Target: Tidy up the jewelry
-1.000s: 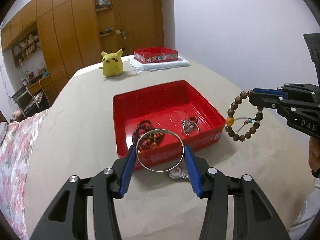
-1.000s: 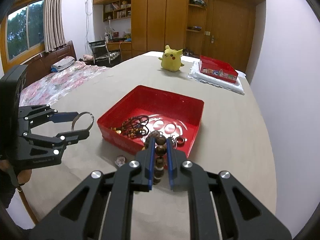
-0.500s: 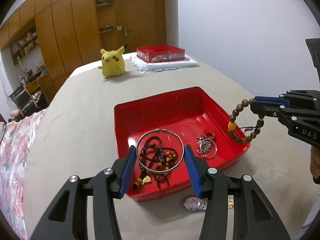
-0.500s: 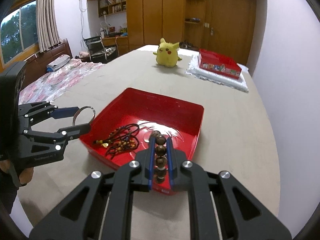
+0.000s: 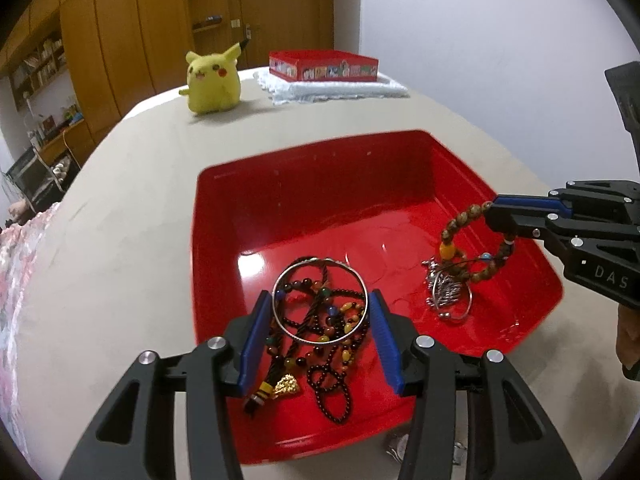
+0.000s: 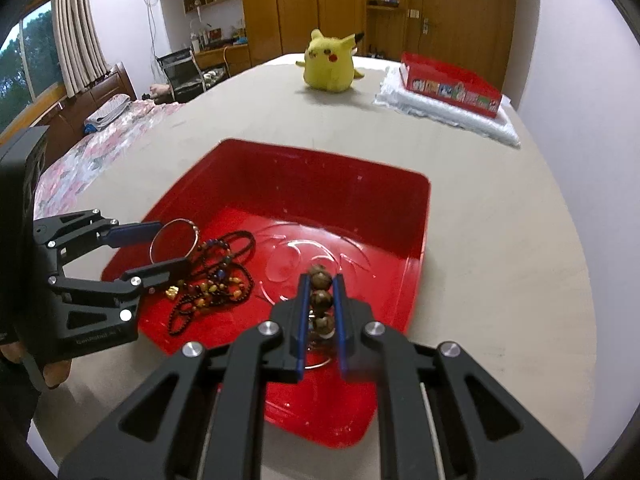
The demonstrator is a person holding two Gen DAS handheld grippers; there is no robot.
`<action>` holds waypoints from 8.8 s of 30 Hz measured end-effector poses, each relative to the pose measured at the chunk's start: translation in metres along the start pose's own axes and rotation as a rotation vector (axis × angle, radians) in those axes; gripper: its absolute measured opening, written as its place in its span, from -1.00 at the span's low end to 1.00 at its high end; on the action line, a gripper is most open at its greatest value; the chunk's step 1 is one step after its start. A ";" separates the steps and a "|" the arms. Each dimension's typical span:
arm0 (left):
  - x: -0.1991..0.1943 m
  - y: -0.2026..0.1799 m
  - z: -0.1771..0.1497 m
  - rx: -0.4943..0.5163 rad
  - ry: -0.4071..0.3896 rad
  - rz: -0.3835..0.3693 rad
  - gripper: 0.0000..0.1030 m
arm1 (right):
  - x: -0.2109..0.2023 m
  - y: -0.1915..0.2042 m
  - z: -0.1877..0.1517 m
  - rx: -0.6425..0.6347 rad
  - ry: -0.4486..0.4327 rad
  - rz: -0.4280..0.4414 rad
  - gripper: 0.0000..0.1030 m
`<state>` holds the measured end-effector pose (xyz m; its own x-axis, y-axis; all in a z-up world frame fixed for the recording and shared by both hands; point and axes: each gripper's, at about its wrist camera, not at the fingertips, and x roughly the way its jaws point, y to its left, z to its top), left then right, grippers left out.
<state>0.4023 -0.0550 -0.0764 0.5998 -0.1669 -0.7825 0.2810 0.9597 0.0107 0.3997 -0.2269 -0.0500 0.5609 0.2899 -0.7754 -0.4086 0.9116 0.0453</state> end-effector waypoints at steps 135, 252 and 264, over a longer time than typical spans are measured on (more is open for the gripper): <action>-0.012 -0.071 -0.108 -0.080 0.117 0.049 0.61 | -0.028 0.031 -0.159 0.034 0.045 0.101 -0.63; -0.149 0.003 -0.071 -0.170 -0.153 0.098 0.92 | -0.114 0.046 -0.088 0.165 -0.025 -0.125 0.94; -0.198 -0.011 -0.116 -0.196 -0.140 0.142 0.92 | -0.167 0.093 -0.125 0.163 -0.073 -0.135 0.94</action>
<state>0.1937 -0.0059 0.0067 0.7241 -0.0438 -0.6883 0.0444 0.9989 -0.0169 0.1778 -0.2268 0.0044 0.6556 0.1767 -0.7342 -0.2073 0.9770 0.0500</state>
